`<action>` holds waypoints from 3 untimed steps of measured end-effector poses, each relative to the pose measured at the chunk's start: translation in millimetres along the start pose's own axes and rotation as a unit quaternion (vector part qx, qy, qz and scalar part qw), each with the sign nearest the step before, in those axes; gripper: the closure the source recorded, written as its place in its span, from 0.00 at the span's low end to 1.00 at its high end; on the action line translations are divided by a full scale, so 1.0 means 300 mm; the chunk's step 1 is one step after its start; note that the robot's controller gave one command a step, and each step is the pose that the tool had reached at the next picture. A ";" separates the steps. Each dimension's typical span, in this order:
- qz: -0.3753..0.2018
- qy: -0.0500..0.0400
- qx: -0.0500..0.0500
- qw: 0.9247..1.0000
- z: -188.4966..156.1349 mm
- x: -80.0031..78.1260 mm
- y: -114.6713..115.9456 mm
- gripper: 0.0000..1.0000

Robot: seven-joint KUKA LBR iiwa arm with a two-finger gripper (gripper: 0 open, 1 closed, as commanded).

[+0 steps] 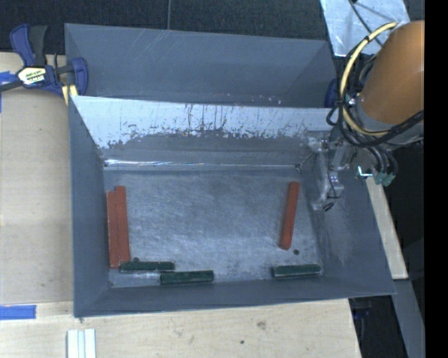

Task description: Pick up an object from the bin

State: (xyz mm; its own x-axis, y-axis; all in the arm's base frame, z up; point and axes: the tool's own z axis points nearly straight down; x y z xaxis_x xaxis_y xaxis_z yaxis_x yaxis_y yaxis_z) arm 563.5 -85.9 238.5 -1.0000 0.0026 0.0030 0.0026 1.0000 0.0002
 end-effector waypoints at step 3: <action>-0.429 -0.002 0.001 0.903 0.561 0.034 -0.106 0.00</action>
Offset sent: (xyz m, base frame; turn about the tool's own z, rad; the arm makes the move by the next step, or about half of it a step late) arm -0.0408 -0.0222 -0.1152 -0.1688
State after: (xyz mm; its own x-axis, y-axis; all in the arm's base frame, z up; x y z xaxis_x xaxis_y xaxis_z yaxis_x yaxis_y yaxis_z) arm 552.7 -117.5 70.1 -0.6332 -0.7740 -0.0006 -0.7740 0.6332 -0.0008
